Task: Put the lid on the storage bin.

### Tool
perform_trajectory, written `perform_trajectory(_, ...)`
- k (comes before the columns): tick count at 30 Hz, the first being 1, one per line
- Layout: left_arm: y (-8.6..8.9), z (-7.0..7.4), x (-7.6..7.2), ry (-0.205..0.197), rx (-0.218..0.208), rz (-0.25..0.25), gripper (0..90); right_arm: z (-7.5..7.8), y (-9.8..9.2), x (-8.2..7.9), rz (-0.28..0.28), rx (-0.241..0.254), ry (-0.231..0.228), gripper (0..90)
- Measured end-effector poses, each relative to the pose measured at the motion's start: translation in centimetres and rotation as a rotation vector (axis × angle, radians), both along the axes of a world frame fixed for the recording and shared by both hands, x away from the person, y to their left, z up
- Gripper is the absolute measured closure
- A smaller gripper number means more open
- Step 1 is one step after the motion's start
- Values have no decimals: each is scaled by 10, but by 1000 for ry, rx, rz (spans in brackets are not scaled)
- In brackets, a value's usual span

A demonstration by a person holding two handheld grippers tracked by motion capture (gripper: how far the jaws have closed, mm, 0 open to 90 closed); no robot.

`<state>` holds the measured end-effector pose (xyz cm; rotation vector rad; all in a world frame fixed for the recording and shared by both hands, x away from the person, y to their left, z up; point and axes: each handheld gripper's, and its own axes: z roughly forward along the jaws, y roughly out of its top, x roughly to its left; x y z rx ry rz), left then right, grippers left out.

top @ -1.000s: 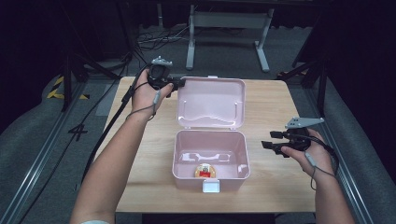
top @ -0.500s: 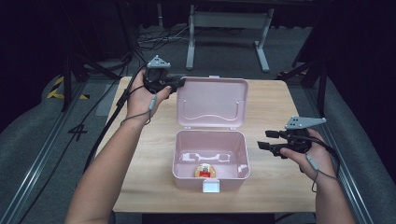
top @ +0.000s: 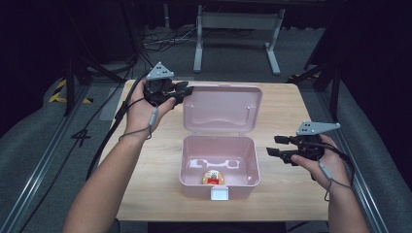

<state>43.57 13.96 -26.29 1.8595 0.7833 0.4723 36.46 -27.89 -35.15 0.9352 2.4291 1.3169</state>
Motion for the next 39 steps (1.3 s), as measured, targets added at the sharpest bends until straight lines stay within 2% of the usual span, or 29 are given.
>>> perform_trajectory(6,1,0,-15,-28,-8,-13,675,5,3,-3,13,28,-12,437)
perform_trajectory(15,4,-1,-35,-47,-15,-40,649,10,8,-9,36,33,-18,479)
perform_trajectory(19,4,-4,-47,-72,-12,-45,640,12,11,-12,52,31,-14,501)
perform_trajectory(20,4,-4,-49,-78,-11,-46,637,13,12,-12,56,37,-12,513)
perform_trajectory(27,5,-9,-60,-85,-39,-61,595,19,12,-18,66,75,15,754)
perform_trajectory(34,5,-14,-76,-103,-24,-77,566,24,14,-22,86,133,6,840)
perform_trajectory(38,5,-20,-83,-97,-19,-100,530,26,15,-24,87,138,-13,867)
perform_trajectory(39,4,-22,-86,-94,-6,-114,523,28,16,-25,94,153,-22,877)
